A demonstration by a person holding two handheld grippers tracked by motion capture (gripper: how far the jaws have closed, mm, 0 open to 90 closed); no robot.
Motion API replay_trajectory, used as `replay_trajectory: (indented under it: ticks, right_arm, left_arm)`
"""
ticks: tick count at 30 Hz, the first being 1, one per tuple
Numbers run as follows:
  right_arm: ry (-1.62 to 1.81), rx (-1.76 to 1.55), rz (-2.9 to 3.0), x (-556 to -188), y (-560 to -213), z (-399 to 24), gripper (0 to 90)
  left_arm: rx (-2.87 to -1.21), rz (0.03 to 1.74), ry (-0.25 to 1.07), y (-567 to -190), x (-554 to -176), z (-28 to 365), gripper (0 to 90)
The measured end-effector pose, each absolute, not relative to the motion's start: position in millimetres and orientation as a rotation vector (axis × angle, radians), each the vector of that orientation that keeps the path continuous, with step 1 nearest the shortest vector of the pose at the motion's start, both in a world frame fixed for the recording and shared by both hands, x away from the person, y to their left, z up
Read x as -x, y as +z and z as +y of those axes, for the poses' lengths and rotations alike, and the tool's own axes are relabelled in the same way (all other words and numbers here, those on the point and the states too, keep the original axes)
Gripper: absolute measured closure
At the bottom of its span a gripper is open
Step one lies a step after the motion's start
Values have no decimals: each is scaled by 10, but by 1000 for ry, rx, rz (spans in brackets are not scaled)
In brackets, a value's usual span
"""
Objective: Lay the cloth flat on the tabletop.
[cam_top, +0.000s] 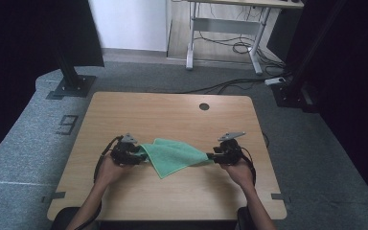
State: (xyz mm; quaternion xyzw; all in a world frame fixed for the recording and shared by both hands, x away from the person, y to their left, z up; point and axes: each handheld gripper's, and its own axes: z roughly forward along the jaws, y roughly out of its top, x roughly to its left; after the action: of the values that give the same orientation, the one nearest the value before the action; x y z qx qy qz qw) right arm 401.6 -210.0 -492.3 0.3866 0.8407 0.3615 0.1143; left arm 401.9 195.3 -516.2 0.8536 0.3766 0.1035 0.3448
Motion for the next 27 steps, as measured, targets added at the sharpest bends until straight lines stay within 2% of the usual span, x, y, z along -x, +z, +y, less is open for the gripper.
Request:
replay_trajectory:
  ticks: [5,8,17,21,27]
  right_arm:
    - [1067,-1113,2476,-3993,-4865,-2057,529]
    - [1094,-1092,2517,-3978,-4885,-1952,571]
    - [1149,-951,2659,-3921,-5029,-1377,589]
    - [1166,-926,2682,-3909,-5060,-1260,589]
    - [1185,-866,2746,-3854,-5130,-995,614]
  left_arm:
    - [-2208,1005,266,-5219,-3997,2018,466]
    - [-2201,1018,275,-5236,-3983,2050,458]
    - [-2170,1069,291,-5297,-3936,2215,431]
    - [-2169,1076,286,-5325,-3948,2247,431]
    - [-2184,1062,288,-5371,-3974,2213,465]
